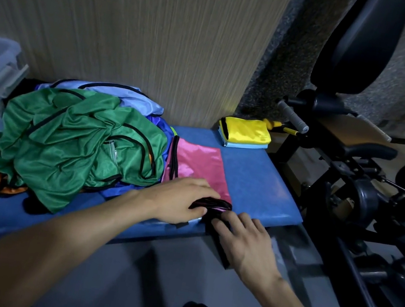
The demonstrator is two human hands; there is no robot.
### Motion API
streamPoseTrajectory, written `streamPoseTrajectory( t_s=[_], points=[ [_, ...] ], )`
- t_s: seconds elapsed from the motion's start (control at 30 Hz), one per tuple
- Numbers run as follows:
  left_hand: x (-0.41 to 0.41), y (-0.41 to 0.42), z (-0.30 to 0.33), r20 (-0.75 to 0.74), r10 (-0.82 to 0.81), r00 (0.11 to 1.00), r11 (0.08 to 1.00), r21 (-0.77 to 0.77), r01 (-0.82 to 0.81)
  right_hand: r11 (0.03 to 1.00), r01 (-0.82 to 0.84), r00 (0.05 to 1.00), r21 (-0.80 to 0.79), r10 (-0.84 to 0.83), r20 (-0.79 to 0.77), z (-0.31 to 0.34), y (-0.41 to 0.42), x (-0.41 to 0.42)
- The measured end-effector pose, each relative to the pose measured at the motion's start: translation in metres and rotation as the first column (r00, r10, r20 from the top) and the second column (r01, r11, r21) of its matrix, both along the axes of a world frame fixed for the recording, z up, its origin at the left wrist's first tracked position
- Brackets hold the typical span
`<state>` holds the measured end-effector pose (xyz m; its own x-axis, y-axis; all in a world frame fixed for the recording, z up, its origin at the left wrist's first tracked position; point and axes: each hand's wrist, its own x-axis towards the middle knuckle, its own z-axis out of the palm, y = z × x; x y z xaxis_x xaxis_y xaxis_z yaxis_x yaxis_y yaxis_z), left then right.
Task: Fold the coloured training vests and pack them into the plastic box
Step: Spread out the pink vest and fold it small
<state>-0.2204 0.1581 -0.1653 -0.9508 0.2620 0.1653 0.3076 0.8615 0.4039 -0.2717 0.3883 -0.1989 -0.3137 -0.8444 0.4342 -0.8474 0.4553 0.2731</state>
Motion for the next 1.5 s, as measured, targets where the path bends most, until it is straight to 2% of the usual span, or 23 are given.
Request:
streamPoseTrajectory(
  t_s=[0.2, 0.43, 0.6, 0.77, 0.87, 0.97, 1.17, 1.33, 1.5],
  points=[
    [0.005, 0.002, -0.005, 0.022, 0.005, 1.000, 0.998, -0.061, -0.003, 0.995, -0.061, 0.994, 0.075, 0.054, 0.098, 0.002, 0.009, 0.006],
    [0.015, 0.006, -0.016, 0.012, 0.018, 1.000, 0.989, -0.145, -0.016, 0.991, -0.003, 0.954, 0.132, -0.037, 0.298, 0.024, 0.009, 0.007],
    [0.016, 0.007, -0.024, -0.043, 0.012, 0.999, 0.983, -0.181, -0.020, 0.999, 0.052, 0.823, 0.003, -0.045, 0.566, 0.055, -0.021, -0.018],
    [0.017, 0.005, -0.027, -0.069, -0.002, 0.998, 0.985, -0.173, -0.010, 0.983, 0.162, 0.744, 0.089, -0.181, 0.643, 0.060, -0.059, -0.049],
    [0.017, 0.004, -0.025, -0.025, 0.010, 1.000, 0.989, -0.148, -0.014, 0.951, 0.275, 0.653, 0.143, -0.294, 0.698, 0.052, -0.072, -0.061],
    [0.020, 0.001, -0.021, 0.051, 0.051, 0.997, 0.996, -0.074, -0.047, 0.933, 0.331, 0.601, 0.140, -0.323, 0.731, 0.047, -0.076, -0.062],
    [0.027, 0.000, -0.020, 0.060, 0.076, 0.995, 0.996, -0.055, -0.073, 0.950, 0.293, 0.664, 0.105, -0.281, 0.692, 0.043, -0.074, -0.055],
    [0.052, -0.012, -0.016, -0.159, 0.150, 0.976, 0.979, -0.115, -0.169, 0.974, 0.203, 0.732, 0.096, -0.216, 0.646, 0.045, -0.069, -0.043],
    [0.083, -0.026, -0.020, -0.231, 0.287, 0.930, 0.927, -0.177, -0.330, 0.987, 0.073, 0.780, 0.147, -0.148, 0.608, 0.053, -0.057, -0.024]
  ],
)
